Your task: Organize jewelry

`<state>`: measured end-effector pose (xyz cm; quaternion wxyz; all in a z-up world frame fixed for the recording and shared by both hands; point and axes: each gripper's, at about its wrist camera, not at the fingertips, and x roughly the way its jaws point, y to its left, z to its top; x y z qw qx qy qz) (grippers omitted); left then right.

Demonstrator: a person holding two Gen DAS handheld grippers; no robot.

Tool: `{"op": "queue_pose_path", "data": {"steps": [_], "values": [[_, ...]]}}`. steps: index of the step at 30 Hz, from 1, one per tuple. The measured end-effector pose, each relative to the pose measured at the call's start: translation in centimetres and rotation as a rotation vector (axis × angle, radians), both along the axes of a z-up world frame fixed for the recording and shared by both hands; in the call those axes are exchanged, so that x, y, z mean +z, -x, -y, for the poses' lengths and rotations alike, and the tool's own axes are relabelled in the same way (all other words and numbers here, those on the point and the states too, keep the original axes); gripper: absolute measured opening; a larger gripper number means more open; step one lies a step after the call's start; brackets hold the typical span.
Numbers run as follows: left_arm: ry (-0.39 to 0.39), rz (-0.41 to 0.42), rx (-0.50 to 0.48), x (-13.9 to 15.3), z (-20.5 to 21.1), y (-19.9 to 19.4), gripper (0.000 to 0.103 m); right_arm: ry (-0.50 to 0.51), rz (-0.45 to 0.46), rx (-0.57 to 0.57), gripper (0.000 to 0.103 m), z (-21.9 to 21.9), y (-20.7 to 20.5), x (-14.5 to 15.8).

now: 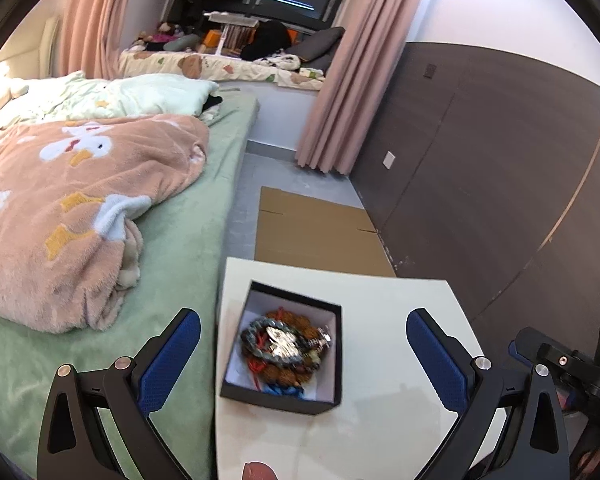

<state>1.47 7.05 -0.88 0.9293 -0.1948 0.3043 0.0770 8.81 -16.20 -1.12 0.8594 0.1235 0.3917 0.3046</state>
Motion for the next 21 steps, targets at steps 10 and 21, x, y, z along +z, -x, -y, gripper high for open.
{"op": "queue_pose_path", "data": {"steps": [10, 21], "values": [[-0.061, 0.012, -0.061, 0.1, 2.9, 0.2, 0.103, 0.098, 0.055, -0.054, 0.103, 1.9, 0.7, -0.5], [-0.119, 0.014, -0.057, 0.2, 3.7, 0.8, 0.103, 0.091, -0.022, -0.032, 0.103, 3.4, 0.2, -1.1]]}}
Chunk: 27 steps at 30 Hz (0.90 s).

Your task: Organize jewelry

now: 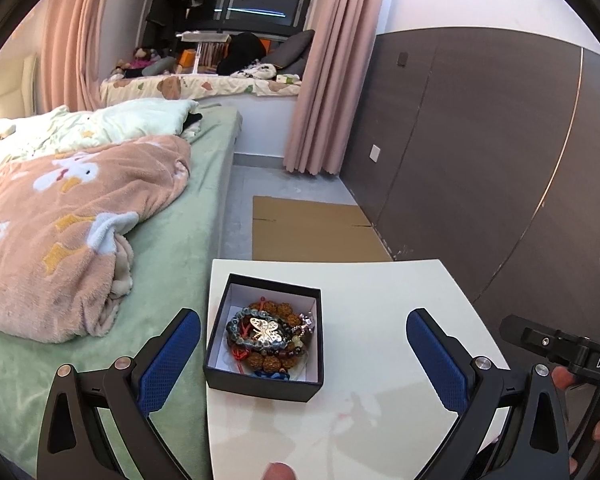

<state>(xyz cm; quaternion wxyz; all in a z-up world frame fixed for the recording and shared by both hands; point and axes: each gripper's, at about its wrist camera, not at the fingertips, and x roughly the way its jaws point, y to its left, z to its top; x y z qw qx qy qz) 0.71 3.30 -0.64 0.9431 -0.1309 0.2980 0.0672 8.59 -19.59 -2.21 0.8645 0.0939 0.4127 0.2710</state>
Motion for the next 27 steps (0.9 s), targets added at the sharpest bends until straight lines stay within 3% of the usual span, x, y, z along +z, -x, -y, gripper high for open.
{"op": "queue_pose_path", "data": {"steps": [27], "values": [[-0.047, 0.026, -0.008, 0.6, 1.8, 0.5, 0.103, 0.037, 0.032, 0.024, 0.103, 0.7, 1.2, 1.0]]}}
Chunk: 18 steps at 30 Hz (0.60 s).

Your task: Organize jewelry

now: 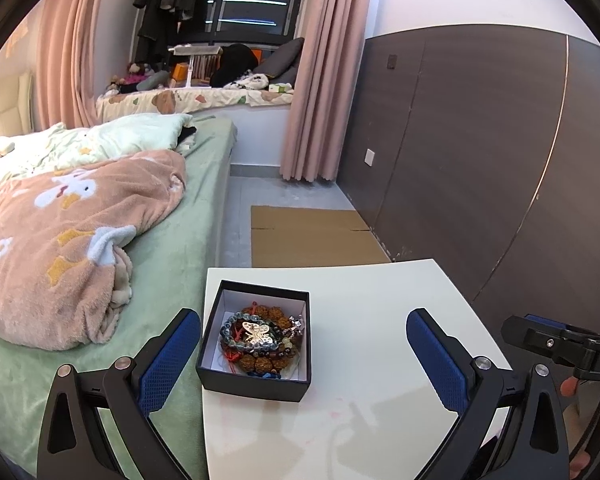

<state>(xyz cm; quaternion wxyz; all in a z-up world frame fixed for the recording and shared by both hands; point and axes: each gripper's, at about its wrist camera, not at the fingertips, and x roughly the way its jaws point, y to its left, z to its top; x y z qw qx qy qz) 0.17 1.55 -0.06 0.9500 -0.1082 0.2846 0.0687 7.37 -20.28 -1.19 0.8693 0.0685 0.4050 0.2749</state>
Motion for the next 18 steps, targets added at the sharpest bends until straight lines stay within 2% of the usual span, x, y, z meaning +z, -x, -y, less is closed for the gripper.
{"op": "queue_pose_path", "data": {"steps": [18], "values": [[-0.001, 0.006, -0.004, 0.25, 0.14, -0.18, 0.103, -0.003, -0.011, 0.000, 0.103, -0.09, 0.10, 0.49]]}}
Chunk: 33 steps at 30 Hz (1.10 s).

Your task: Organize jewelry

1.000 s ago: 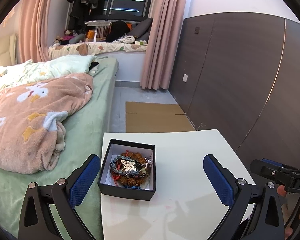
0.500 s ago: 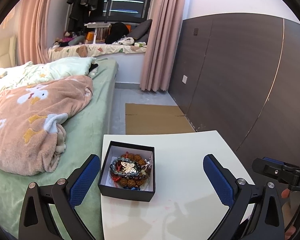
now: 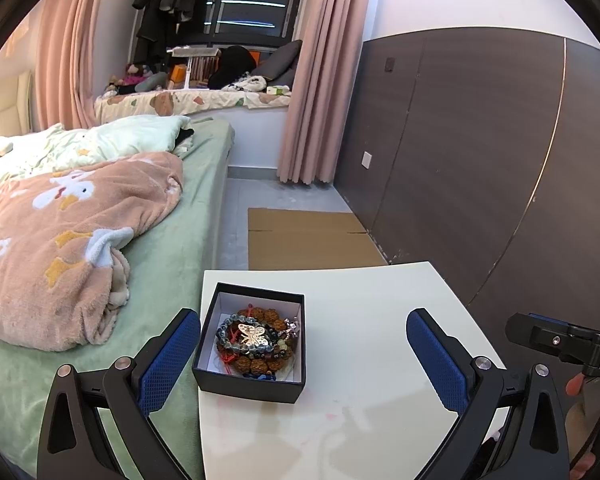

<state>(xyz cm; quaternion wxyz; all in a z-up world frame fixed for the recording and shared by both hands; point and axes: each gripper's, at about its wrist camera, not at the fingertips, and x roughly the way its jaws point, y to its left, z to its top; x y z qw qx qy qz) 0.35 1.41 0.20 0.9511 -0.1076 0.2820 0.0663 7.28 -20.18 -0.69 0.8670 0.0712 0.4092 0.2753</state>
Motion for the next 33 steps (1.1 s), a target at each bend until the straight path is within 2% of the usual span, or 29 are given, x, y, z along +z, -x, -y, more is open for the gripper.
{"op": "queue_pose_path", "data": {"steps": [24, 29, 33], "values": [[0.009, 0.007, 0.001, 0.35, -0.24, 0.34, 0.103, 0.005, -0.021, -0.003, 0.103, 0.08, -0.11, 0.04], [0.035, 0.033, -0.033, 0.54, -0.01, 0.47, 0.103, 0.003, -0.026, -0.007, 0.103, 0.18, -0.13, -0.07], [0.000, 0.049, -0.028, 0.69, 0.56, 0.62, 0.103, 0.004, -0.031, -0.006, 0.103, 0.20, -0.17, -0.13]]}}
